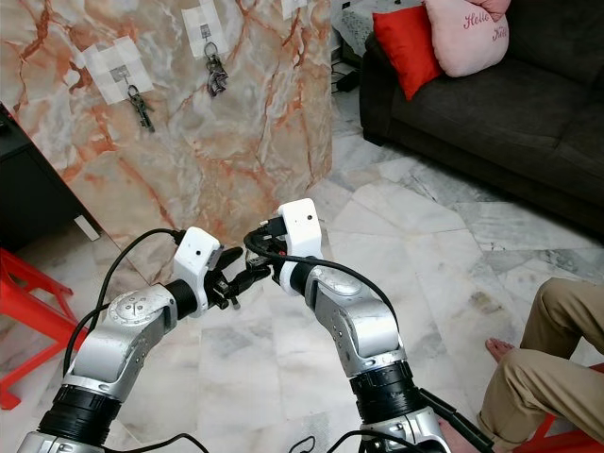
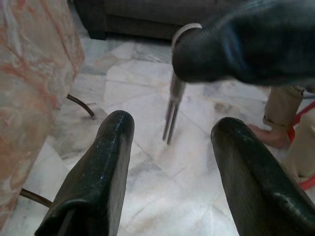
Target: Hang keys on a hook
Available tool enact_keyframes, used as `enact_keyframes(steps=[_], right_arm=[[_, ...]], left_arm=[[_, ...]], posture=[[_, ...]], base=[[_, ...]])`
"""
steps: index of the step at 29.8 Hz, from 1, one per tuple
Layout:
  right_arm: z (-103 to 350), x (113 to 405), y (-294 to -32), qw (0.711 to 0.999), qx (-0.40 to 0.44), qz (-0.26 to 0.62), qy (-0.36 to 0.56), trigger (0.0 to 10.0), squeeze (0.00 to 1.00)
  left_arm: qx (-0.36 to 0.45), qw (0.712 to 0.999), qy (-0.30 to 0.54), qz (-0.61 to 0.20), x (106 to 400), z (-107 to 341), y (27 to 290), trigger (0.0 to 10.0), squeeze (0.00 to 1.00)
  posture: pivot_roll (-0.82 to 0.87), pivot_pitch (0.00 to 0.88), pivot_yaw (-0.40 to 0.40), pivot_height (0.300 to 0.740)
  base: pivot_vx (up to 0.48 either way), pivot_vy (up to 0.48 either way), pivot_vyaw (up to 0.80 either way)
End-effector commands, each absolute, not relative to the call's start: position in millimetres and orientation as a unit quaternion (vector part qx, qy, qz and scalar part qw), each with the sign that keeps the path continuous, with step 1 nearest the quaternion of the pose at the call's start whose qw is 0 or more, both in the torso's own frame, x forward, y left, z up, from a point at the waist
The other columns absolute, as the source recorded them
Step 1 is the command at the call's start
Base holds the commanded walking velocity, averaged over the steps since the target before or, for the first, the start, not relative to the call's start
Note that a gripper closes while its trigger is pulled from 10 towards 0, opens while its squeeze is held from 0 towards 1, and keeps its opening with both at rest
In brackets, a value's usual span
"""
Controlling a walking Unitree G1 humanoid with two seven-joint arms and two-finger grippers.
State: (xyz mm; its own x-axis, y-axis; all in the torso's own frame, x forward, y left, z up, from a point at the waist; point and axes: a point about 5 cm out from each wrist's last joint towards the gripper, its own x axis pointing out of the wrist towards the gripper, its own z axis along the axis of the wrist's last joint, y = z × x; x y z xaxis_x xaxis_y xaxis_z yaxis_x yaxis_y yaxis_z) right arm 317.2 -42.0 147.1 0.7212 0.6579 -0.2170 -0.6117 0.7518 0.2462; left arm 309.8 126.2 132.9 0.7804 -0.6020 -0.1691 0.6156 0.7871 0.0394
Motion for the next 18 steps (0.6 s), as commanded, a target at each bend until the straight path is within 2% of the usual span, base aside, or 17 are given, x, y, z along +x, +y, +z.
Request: enact_keyframes(steps=[1, 18], right_arm=[[145, 315, -38, 0.921, 0.080, 0.349, 0.153, 10.0, 0.00], [139, 310, -30, 0.912, 0.091, 0.364, 0.166, 10.0, 0.00]], left_arm=[[0.042, 0.945, 0.060, -0.319, 312, 139, 126, 10.0, 0.00], [0.021, 0.940, 0.056, -0.336, 309, 141, 113, 10.0, 0.00]], posture=[[-0.05, 0.087, 0.019, 0.740], [-0.05, 0.089, 0.018, 0.740]], base=[[0.000, 0.000, 0.00], [0.000, 0.000, 0.00]])
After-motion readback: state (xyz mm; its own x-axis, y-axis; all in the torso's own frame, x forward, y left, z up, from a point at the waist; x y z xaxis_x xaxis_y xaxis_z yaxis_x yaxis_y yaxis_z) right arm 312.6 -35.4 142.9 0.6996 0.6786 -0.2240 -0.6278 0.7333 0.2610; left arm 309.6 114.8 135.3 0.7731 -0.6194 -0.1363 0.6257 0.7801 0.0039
